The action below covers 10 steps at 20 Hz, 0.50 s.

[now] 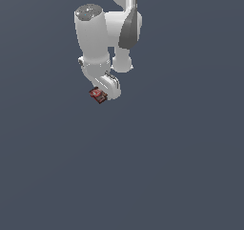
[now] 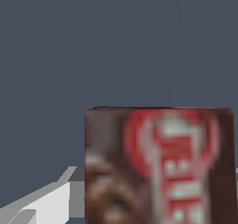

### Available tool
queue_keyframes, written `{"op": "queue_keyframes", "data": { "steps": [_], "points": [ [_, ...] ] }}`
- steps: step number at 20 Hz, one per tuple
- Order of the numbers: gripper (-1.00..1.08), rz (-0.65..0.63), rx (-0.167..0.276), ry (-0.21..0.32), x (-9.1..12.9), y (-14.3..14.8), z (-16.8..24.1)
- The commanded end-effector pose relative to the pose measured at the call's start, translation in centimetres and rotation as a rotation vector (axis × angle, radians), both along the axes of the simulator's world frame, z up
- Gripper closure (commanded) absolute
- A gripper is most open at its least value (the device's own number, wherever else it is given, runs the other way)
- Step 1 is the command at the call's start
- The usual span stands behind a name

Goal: Pick up the object and move it to a goal position.

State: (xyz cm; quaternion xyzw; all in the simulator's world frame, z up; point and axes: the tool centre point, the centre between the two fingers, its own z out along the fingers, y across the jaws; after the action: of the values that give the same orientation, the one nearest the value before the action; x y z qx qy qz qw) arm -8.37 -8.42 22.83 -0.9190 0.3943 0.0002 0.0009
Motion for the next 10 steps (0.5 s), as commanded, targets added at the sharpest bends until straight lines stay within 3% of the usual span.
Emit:
{"op": "queue_keyframes", "data": {
  "steps": [1, 10],
  "points": [
    [1.08, 0.000, -0.001, 0.000, -1.0, 0.0, 2.1],
    [1.08, 0.000, -0.003, 0.000, -3.2, 0.2, 7.5]
  ]
}}
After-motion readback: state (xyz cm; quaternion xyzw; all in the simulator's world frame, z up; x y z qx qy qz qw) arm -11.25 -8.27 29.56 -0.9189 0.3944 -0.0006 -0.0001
